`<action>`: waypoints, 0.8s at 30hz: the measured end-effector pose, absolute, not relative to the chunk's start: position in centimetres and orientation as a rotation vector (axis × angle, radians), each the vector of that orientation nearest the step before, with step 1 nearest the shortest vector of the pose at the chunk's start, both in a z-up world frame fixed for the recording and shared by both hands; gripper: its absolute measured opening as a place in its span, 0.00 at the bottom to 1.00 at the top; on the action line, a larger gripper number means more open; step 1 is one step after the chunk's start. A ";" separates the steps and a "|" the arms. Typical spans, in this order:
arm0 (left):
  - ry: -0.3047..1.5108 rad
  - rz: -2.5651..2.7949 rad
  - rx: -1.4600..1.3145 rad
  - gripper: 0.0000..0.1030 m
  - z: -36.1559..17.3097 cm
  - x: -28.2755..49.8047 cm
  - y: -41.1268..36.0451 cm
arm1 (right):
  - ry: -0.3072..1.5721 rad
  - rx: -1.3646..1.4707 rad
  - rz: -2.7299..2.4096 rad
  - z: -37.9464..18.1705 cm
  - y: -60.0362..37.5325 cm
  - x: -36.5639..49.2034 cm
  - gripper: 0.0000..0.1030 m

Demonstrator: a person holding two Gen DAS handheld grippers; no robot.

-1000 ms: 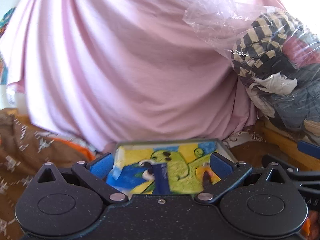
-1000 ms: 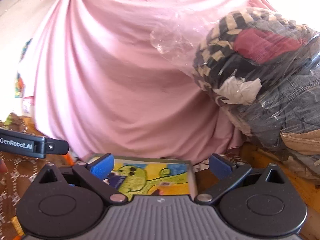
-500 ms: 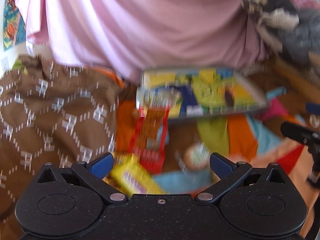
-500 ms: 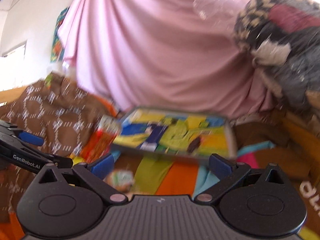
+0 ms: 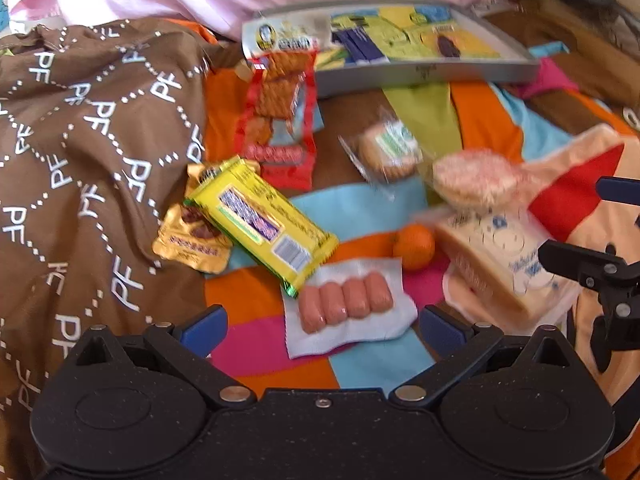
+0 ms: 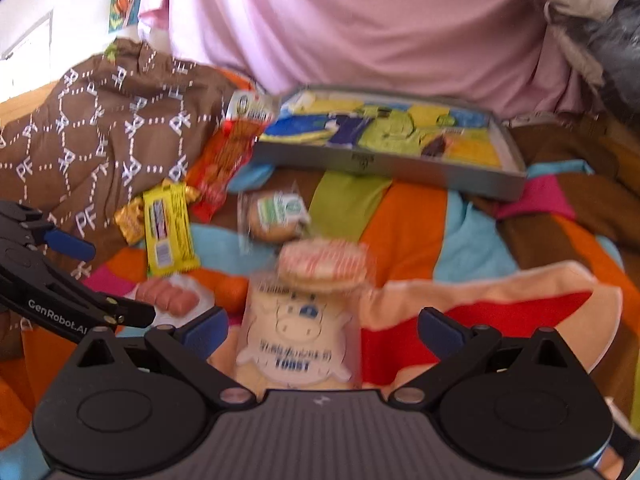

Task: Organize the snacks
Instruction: 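Move both tools back from the tray toward the remaining snacks, then grasp the TOAST bread bag with the right tool while the left tool grasps the sausages on paper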

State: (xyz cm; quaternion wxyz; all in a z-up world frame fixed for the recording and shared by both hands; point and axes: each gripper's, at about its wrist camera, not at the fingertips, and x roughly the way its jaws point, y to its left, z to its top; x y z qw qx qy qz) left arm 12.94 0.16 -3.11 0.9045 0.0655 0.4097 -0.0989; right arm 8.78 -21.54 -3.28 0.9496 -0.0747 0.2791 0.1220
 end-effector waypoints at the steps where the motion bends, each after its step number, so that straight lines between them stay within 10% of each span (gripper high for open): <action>1: 0.857 -0.201 0.137 0.99 -3.4 12.9 0.0 | 0.575 -0.150 0.244 -3.5 -21.5 8.8 1.00; 24: 0.911 -0.189 0.112 0.99 -5.7 15.8 -0.3 | 0.685 -0.144 0.247 -7.4 -20.6 11.1 1.00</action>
